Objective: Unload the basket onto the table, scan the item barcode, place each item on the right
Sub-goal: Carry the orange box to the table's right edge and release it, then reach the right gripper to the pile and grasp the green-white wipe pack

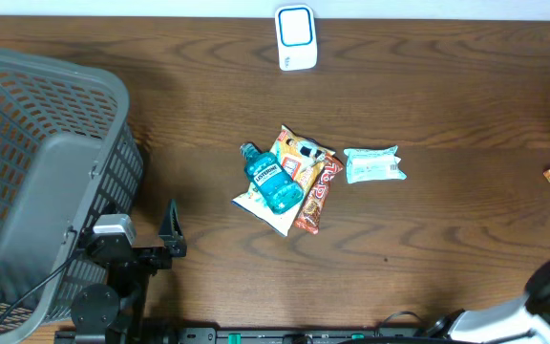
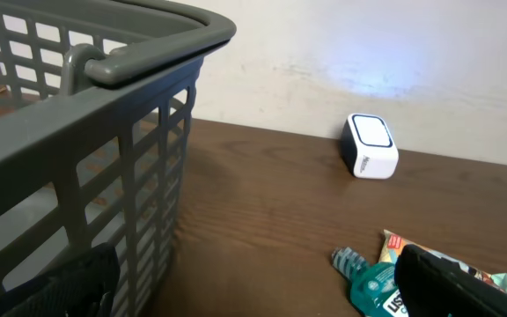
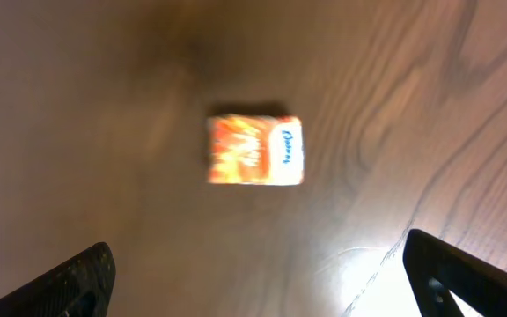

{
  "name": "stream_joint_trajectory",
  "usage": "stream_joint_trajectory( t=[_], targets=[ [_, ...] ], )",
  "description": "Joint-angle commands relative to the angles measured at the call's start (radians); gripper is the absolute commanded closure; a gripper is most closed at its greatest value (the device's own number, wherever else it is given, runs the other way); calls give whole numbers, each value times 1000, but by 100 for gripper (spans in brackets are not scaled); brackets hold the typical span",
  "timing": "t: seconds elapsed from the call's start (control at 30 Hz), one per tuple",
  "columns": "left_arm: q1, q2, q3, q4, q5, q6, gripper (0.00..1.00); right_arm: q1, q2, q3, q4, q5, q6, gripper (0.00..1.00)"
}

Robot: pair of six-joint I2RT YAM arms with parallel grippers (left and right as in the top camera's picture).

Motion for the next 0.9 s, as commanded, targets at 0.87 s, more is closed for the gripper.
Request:
stream_joint_trajectory(
  t=[0.87],
  targets=[
    [0,-7,8,2,-5,-5,0,1171,47,-26,-95,269,-154,2]
  ],
)
